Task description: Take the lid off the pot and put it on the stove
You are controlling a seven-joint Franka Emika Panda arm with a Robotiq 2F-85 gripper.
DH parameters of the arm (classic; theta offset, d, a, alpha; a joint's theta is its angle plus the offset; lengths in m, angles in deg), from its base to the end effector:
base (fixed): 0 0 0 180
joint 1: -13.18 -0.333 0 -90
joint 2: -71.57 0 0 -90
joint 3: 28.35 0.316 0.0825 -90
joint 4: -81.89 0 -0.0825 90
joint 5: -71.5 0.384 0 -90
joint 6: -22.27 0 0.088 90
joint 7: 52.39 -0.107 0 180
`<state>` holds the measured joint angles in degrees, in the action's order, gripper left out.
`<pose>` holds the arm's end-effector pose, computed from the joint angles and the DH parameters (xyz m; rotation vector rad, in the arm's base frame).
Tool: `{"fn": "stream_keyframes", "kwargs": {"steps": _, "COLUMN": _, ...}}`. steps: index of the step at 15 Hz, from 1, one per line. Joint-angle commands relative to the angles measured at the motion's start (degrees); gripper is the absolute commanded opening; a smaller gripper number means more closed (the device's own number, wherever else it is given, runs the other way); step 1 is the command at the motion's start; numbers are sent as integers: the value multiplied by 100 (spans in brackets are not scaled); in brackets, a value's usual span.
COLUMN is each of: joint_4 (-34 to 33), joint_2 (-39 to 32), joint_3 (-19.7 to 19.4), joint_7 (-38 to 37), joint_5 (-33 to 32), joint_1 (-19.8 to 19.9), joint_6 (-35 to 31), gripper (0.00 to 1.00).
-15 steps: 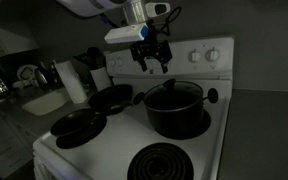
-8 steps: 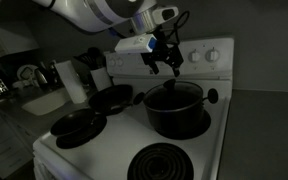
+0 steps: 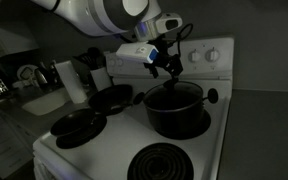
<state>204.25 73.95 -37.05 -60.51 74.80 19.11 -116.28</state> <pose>0.5424 -0.1420 0.4581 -2.9957 0.6619 -0.5043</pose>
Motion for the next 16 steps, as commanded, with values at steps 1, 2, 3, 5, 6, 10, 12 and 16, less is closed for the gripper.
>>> {"fn": "stream_keyframes", "kwargs": {"steps": 1, "joint_4": -329, "joint_2": -67, "joint_3": 6, "joint_7": 216, "joint_5": 326, "joint_1": 77, "joint_6": 633, "gripper": 100}}
{"fn": "stream_keyframes", "kwargs": {"steps": 2, "joint_4": -445, "joint_2": -95, "joint_3": -1, "joint_7": 180, "joint_5": 299, "joint_1": 89, "joint_6": 876, "gripper": 100}}
{"fn": "stream_keyframes", "kwargs": {"steps": 3, "joint_4": -558, "joint_2": -127, "joint_3": -7, "joint_7": 177, "joint_5": 280, "joint_1": 95, "joint_6": 1106, "gripper": 100}}
{"fn": "stream_keyframes", "kwargs": {"steps": 5, "joint_4": -862, "joint_2": -259, "joint_3": -29, "joint_7": 193, "joint_5": 231, "joint_1": 108, "joint_6": 1710, "gripper": 100}}
{"fn": "stream_keyframes", "kwargs": {"steps": 6, "joint_4": -992, "joint_2": -332, "joint_3": -35, "joint_7": 235, "joint_5": 225, "joint_1": 109, "joint_6": 1922, "gripper": 100}}
{"fn": "stream_keyframes", "kwargs": {"steps": 10, "joint_4": -1314, "joint_2": -587, "joint_3": -51, "joint_7": 557, "joint_5": 224, "joint_1": 131, "joint_6": 2093, "gripper": 100}}
{"fn": "stream_keyframes", "kwargs": {"steps": 12, "joint_4": -1442, "joint_2": -727, "joint_3": -52, "joint_7": 748, "joint_5": 209, "joint_1": 151, "joint_6": 1980, "gripper": 100}}
{"fn": "stream_keyframes", "kwargs": {"steps": 16, "joint_4": -1616, "joint_2": -986, "joint_3": -34, "joint_7": 1060, "joint_5": 278, "joint_1": 201, "joint_6": 1921, "gripper": 100}}
